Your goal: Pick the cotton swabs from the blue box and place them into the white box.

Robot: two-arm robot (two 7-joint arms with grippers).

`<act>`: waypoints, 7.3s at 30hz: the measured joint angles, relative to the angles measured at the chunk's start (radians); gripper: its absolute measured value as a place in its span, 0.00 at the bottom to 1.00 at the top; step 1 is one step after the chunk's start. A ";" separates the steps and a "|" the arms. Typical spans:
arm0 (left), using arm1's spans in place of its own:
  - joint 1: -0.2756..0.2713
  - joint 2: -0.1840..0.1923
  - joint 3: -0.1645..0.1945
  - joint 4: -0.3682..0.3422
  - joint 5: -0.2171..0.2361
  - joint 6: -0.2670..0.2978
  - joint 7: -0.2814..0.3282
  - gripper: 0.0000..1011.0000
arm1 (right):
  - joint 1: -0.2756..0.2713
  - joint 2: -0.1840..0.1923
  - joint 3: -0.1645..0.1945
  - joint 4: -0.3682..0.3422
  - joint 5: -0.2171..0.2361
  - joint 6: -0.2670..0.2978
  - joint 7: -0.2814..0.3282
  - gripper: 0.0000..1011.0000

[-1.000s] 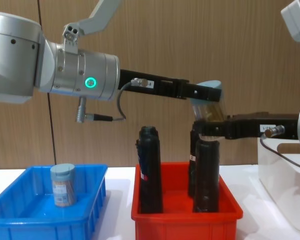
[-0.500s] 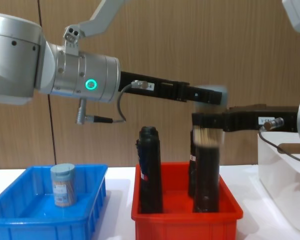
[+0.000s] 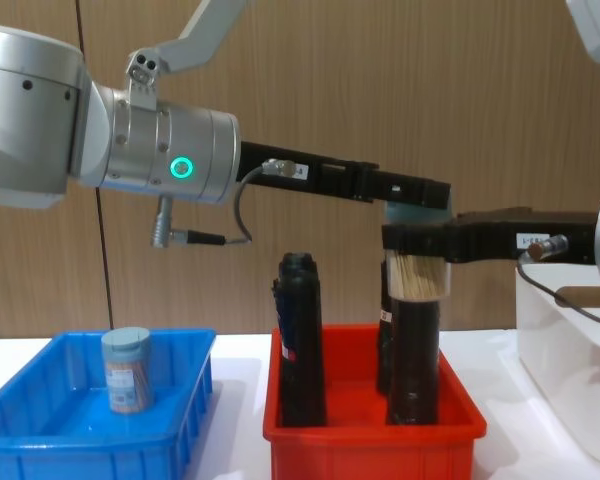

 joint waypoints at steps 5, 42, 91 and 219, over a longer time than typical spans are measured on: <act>0.000 0.000 0.000 0.000 0.000 0.000 0.000 0.99 | -0.002 0.002 -0.002 -0.002 0.002 -0.001 -0.002 0.66; 0.000 0.000 -0.001 -0.001 -0.001 -0.001 0.001 0.99 | -0.015 0.074 0.079 0.064 0.048 -0.051 -0.145 0.66; 0.000 0.000 -0.001 -0.001 -0.001 -0.001 0.001 0.99 | 0.212 0.096 0.143 0.517 -0.016 -0.064 -0.176 0.99; 0.518 0.189 0.069 -0.475 0.049 -0.346 0.867 0.99 | -0.399 0.107 0.042 -0.307 0.041 -0.221 -0.439 0.99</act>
